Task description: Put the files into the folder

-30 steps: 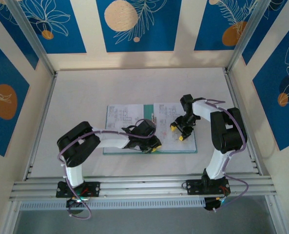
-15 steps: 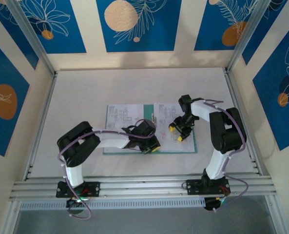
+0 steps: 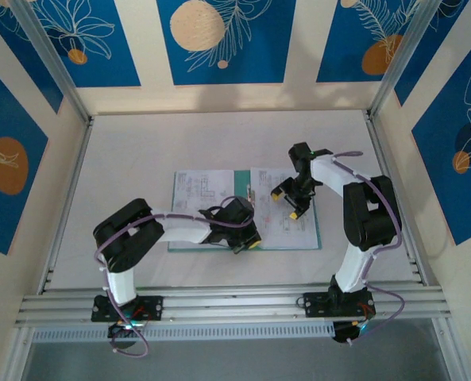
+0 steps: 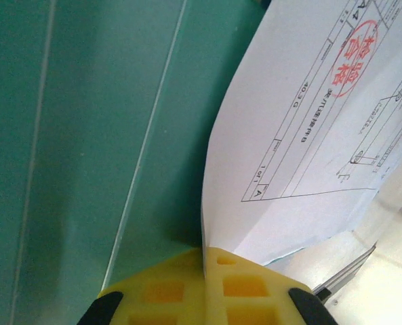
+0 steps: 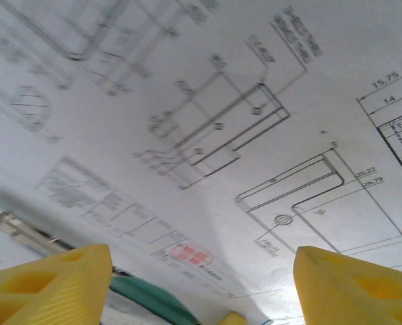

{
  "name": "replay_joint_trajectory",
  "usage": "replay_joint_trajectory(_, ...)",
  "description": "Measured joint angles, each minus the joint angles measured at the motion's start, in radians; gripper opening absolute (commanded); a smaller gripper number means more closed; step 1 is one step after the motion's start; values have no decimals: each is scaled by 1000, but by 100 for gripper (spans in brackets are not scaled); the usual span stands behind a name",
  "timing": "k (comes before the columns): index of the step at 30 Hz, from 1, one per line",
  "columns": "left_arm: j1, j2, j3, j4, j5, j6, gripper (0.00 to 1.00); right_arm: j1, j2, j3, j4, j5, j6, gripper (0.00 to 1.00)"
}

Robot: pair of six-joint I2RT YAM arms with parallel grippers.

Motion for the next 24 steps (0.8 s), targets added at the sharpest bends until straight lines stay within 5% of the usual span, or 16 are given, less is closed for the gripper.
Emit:
replay_joint_trajectory(21,-10,-1,-19,51,-10,-48,0,-36,-119,9,-47,21,-41,74)
replay_joint_trajectory(24,-10,-1,-19,50,-10,-46,14,-36,-119,6,-46,21,-41,74)
